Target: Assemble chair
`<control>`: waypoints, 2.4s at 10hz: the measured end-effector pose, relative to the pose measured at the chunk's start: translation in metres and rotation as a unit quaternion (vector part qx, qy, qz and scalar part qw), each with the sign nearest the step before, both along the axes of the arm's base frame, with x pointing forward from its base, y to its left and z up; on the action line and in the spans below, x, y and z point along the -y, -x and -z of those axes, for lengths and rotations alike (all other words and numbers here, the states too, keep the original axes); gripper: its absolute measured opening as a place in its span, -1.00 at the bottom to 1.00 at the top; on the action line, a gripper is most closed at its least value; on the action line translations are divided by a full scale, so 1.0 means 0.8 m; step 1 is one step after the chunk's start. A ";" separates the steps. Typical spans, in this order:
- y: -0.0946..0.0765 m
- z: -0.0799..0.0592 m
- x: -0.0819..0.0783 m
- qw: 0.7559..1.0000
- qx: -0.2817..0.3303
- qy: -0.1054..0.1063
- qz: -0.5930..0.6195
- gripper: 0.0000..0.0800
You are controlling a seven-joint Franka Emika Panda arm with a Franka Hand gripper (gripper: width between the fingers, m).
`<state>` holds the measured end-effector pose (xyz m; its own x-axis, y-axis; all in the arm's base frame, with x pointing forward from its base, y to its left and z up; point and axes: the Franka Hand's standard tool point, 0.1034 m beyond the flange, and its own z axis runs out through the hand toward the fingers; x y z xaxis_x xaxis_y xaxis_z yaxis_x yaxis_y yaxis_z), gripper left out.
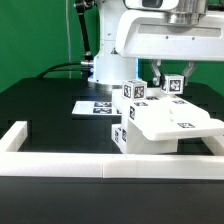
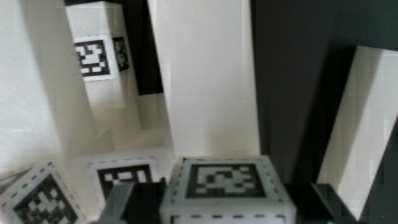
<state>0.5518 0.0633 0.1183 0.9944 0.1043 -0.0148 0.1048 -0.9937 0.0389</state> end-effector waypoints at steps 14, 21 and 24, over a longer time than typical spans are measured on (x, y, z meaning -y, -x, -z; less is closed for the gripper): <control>0.000 0.001 -0.001 0.942 0.010 -0.013 0.335 -0.28; 0.000 0.001 -0.003 0.906 0.011 -0.014 0.422 -0.27; -0.001 -0.001 -0.008 0.933 0.014 -0.011 0.360 0.55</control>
Offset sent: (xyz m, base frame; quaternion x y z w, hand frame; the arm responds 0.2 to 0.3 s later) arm 0.0000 0.0000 0.0000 0.0000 0.0000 0.1197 0.9928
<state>0.5525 0.0699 0.1189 0.8067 -0.5910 0.0072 -0.5910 -0.8066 0.0096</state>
